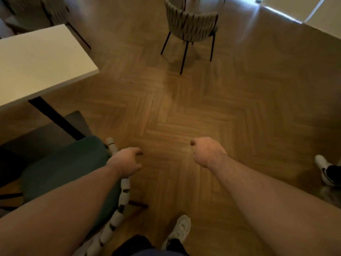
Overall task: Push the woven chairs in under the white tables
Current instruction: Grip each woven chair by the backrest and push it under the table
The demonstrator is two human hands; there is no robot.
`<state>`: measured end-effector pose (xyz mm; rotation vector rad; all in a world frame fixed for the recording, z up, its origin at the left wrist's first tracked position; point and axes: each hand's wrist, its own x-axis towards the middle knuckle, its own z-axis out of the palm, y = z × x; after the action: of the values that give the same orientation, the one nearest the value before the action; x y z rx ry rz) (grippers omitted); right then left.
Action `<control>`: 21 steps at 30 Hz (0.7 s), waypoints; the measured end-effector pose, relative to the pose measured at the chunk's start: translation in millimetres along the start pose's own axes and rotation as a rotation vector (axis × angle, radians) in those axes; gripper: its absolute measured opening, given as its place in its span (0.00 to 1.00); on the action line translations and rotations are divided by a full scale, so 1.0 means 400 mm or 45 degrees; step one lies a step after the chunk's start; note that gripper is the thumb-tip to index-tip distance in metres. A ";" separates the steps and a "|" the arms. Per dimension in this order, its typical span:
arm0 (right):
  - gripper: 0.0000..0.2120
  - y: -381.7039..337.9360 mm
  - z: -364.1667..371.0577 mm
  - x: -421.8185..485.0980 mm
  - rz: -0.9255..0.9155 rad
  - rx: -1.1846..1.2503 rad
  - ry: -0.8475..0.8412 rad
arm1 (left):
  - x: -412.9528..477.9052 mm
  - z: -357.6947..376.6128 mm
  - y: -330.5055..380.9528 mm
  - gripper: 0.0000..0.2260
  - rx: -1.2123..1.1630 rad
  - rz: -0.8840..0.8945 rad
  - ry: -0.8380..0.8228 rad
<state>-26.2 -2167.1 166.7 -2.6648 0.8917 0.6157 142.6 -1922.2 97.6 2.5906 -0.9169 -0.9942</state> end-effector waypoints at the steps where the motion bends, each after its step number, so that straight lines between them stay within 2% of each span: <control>1: 0.22 0.037 -0.030 0.024 0.016 0.005 0.008 | 0.029 -0.008 0.042 0.25 -0.002 0.016 0.014; 8: 0.26 0.185 -0.201 0.215 0.086 0.014 0.045 | 0.233 -0.115 0.215 0.27 0.052 0.050 0.011; 15: 0.25 0.218 -0.367 0.471 0.080 0.066 0.087 | 0.536 -0.332 0.298 0.31 0.073 0.060 0.087; 21: 0.24 0.217 -0.528 0.710 0.124 0.123 0.113 | 0.806 -0.535 0.372 0.30 0.145 0.136 0.070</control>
<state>190.0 -2457.6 208.0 -2.5925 1.0530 0.4659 399.9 -2243.3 147.2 2.6147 -1.1145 -0.8622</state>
